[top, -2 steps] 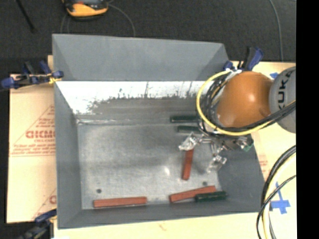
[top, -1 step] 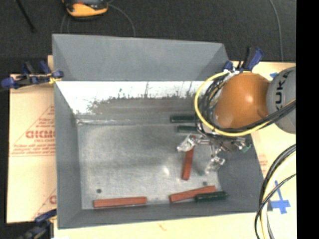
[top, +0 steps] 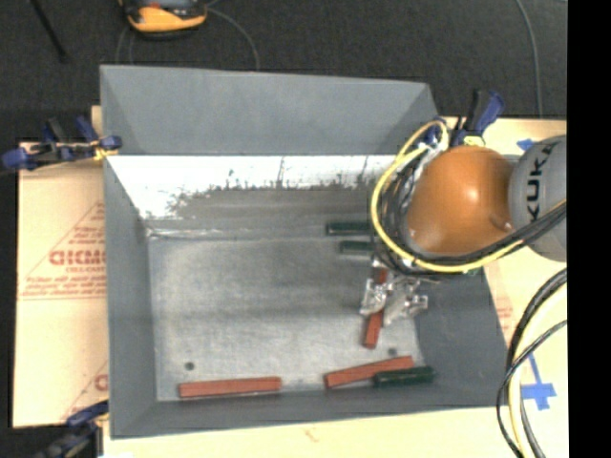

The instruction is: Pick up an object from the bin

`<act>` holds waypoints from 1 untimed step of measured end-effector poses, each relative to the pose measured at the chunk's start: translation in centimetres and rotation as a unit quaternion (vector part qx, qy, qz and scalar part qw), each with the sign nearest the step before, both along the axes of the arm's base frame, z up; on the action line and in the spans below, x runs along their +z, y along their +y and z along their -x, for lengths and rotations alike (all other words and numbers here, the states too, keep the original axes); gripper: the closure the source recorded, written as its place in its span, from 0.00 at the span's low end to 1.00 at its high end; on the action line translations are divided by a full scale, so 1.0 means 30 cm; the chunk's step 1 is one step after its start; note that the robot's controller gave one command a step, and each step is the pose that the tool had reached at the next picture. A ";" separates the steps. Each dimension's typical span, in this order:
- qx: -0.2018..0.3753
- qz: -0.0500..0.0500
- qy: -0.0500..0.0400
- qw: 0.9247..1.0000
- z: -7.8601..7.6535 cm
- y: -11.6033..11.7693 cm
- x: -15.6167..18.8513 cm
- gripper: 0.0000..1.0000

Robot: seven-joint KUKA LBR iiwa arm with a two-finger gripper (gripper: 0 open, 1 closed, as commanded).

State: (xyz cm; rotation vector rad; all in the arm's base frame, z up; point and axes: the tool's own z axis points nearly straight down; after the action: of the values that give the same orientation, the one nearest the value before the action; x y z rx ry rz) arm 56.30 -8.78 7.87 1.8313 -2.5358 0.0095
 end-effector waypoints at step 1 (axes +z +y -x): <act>-0.001 0.000 -0.001 1.000 -0.001 0.000 0.000 1.00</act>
Offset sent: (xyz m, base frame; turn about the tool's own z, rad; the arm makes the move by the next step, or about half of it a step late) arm -0.0029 -0.0214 0.1344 -0.0143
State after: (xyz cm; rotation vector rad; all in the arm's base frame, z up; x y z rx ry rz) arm 56.33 -8.77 7.88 1.8305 -2.5377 0.0097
